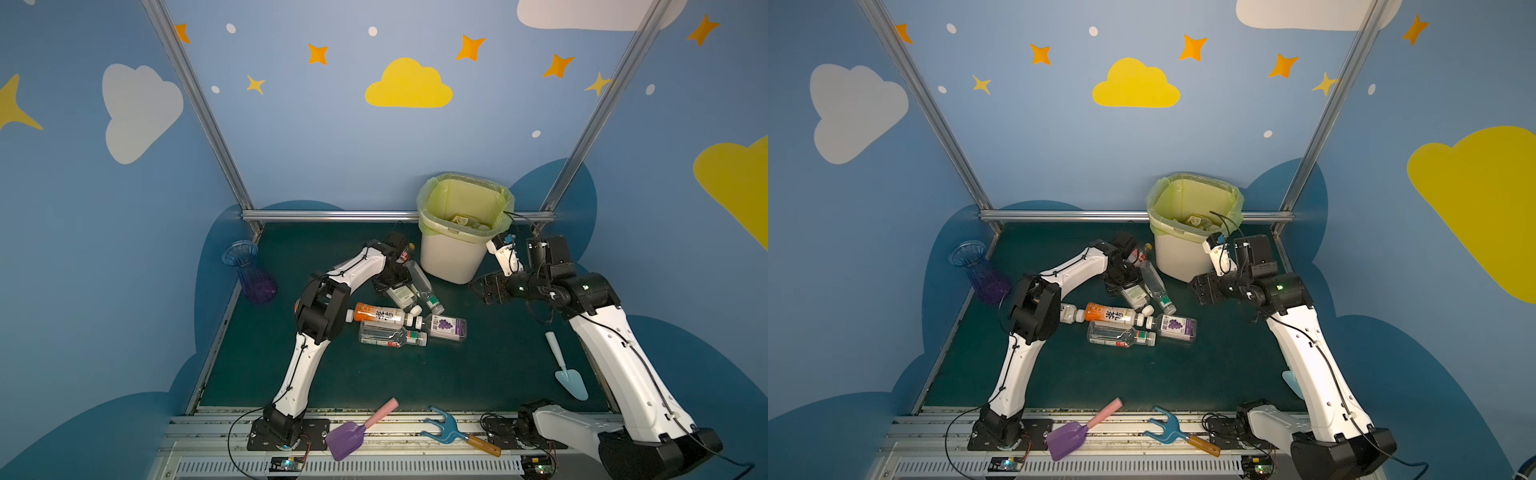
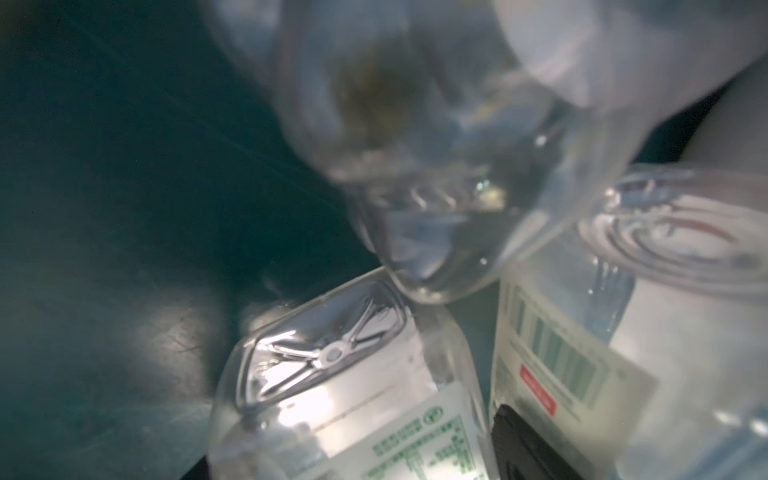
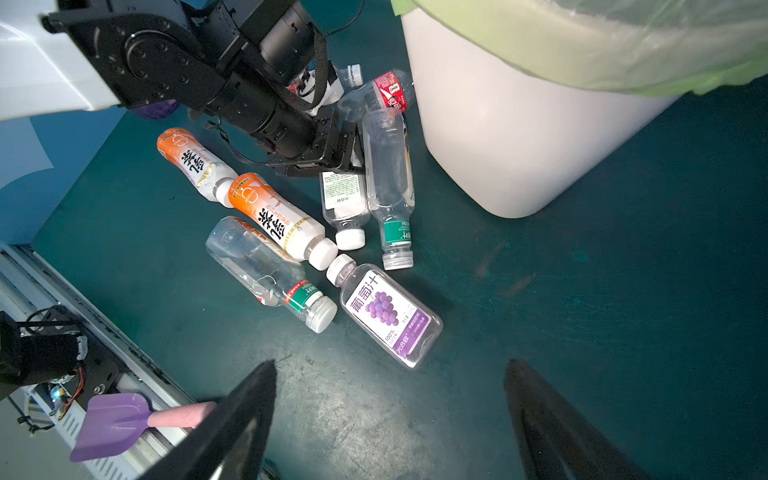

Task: Throw the plastic bottles in the bin
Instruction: 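Close left gripper on the clear square bottle with green-print label, then lift the clear square bottle over the bin and open left gripper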

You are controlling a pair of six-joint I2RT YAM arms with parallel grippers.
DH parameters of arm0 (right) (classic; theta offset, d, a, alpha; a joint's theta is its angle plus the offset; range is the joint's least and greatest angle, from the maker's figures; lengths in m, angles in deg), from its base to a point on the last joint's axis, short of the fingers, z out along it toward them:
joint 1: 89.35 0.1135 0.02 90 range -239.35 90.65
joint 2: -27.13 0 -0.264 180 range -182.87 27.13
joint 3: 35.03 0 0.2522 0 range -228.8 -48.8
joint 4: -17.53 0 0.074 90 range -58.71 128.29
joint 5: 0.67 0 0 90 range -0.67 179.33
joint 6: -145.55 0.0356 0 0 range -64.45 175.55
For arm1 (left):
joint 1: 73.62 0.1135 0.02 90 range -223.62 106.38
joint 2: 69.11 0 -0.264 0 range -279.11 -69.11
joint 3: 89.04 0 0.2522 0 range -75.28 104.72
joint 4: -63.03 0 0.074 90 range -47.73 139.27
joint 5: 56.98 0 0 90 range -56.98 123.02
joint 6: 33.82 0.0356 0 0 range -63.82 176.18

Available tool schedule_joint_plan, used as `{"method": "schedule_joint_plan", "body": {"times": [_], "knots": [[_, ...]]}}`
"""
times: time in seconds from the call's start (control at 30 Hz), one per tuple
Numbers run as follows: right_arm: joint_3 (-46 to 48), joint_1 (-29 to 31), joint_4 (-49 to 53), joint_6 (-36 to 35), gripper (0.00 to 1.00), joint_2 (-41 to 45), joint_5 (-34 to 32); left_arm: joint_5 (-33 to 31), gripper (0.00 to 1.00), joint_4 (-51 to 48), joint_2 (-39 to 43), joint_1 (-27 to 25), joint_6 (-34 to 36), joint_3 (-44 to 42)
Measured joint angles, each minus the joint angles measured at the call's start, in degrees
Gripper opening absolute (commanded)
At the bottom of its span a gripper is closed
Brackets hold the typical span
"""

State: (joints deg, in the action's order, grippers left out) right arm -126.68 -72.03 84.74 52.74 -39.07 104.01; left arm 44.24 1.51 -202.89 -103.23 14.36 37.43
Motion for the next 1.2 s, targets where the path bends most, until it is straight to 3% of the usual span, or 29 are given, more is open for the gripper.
{"method": "schedule_joint_plan", "body": {"times": [0.17, 0.6, 1.2], "knots": [[0.0, -0.1, 0.0, 0.0, 0.87, 0.0, 0.0, 1.1, 0.62, 0.9, 0.1, 0.5, 0.1, 0.0], [0.0, -0.3, -0.3, 0.5, 0.87, 0.0, -0.1, 0.5, 0.58, 2.4, 2.4, 1.2, 1.1, -2.0], [0.3, -0.8, -3.3, 1.9, 0.87, 0.4, -0.5, -3.2, 0.58, 4.5, 25.2, 5.8, 3.5, -6.6]]}}
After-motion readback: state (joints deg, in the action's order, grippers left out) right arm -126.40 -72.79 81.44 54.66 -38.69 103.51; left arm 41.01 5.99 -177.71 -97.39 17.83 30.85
